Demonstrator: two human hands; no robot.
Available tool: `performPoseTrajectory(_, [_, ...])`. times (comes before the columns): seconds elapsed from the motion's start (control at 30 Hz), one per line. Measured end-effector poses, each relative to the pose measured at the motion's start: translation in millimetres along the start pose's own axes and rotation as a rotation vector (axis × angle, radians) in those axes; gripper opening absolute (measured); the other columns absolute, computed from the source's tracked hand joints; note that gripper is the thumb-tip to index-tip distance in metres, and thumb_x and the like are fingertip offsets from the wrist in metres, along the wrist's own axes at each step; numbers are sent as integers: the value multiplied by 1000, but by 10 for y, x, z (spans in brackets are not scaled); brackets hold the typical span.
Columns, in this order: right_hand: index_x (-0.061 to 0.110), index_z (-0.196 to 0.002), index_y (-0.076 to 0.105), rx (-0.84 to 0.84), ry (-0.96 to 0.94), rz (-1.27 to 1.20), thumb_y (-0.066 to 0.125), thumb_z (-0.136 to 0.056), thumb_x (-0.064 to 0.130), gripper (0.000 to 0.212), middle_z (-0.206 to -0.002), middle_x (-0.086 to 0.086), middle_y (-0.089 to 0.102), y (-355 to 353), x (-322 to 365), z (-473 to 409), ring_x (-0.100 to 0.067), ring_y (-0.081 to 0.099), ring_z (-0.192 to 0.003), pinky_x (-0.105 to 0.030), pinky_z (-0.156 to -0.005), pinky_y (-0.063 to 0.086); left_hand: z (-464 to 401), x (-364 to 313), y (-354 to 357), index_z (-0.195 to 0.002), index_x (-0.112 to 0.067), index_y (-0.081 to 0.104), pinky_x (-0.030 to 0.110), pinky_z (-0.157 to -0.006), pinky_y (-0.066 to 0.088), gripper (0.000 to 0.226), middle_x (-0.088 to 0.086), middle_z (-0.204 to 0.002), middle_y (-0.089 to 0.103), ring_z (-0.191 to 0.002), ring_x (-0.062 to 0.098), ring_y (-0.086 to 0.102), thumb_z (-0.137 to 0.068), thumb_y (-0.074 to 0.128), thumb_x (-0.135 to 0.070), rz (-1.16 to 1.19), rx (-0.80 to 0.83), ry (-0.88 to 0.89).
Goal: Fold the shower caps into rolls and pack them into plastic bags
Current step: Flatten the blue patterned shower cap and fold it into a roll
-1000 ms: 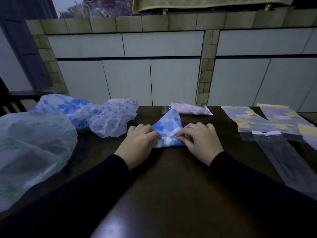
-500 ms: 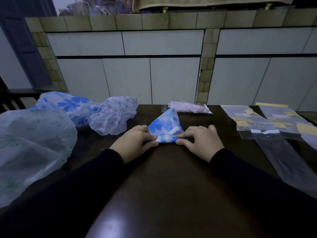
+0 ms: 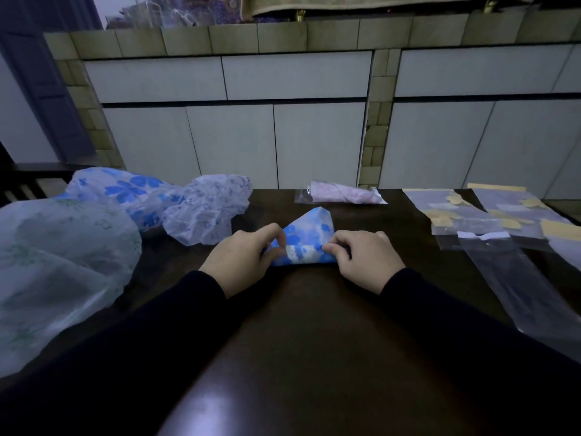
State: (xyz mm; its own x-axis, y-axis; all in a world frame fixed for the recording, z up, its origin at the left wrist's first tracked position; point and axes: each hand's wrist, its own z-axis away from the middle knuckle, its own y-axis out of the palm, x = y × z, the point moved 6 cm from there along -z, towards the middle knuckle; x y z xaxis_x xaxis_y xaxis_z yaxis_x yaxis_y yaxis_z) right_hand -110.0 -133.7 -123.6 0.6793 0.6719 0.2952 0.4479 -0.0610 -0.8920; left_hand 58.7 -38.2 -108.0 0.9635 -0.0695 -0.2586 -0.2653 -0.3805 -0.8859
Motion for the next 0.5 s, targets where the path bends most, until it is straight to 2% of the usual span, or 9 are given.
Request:
performPoseTrajectory(0.1, [32, -96, 64, -53, -13, 78, 44, -96, 46, 24, -95, 13, 62, -33, 12, 13, -11, 51, -93, -31, -83, 30, 20, -64, 13, -97, -26, 58, 33, -66, 41, 6, -6, -81, 57, -78, 20, 55, -93, 57, -31, -100, -88, 48])
performPoseTrajectory(0.2, [35, -103, 65, -147, -44, 85, 52, -92, 49, 22, -103, 12, 55, -95, 27, 15, -11, 49, -97, -30, -82, 35, 36, -111, 28, -91, -21, 67, 42, -69, 47, 8, 2, -100, 61, -84, 25, 53, -84, 69, -20, -179, -196, 133])
performPoseTrajectory(0.33, [32, -98, 71, -202, -193, 120, 64, -88, 34, 12, -98, 10, 58, -102, 130, 39, -16, 52, -88, -32, -71, 36, 54, -221, 120, -103, -22, 70, 30, -63, 45, 33, 1, -100, 64, -76, 21, 55, -75, 71, -3, -206, -126, 321])
performPoseTrajectory(0.43, [31, -99, 75, -235, -259, 205, 65, -87, 35, 15, -93, 9, 64, -120, 162, 79, -20, 53, -80, -31, -66, 28, 53, -180, 86, -110, -20, 70, 28, -70, 47, 26, -2, -97, 62, -80, 18, 55, -86, 61, -17, -81, -107, 260])
performPoseTrajectory(0.5, [37, -115, 67, -125, -215, 243, 53, -92, 48, 29, -106, 11, 60, -80, 142, 82, -17, 50, -93, -33, -75, 30, 22, -128, 92, -116, -24, 69, 24, -78, 43, 28, -5, -100, 60, -89, 14, 54, -89, 62, -31, -38, -43, 205])
